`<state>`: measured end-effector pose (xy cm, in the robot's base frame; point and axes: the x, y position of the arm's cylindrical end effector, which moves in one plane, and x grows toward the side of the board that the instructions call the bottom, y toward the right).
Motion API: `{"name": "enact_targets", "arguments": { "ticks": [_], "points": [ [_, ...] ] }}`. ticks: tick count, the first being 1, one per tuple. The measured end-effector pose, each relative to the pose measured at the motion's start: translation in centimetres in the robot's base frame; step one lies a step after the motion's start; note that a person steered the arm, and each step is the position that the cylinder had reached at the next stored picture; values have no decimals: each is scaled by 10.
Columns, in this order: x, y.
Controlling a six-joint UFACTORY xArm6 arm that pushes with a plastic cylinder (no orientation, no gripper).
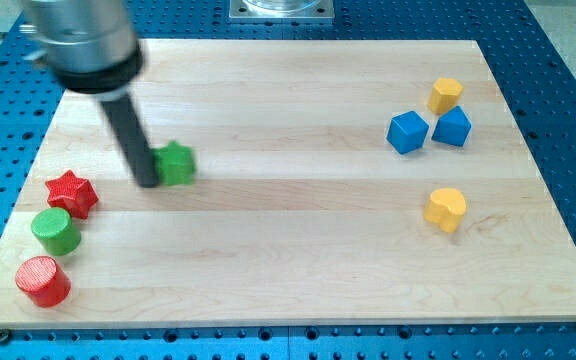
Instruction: Push the green circle into the red star
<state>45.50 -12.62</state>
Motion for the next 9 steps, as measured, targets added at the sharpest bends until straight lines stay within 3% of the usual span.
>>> {"name": "enact_targets", "arguments": {
  "ticks": [1,3,4,5,7,8,9],
  "points": [
    [-18,86],
    [-42,160],
    [-46,168],
    [25,117],
    [90,-1],
    [148,-3],
    [160,-55]
  ]
}}
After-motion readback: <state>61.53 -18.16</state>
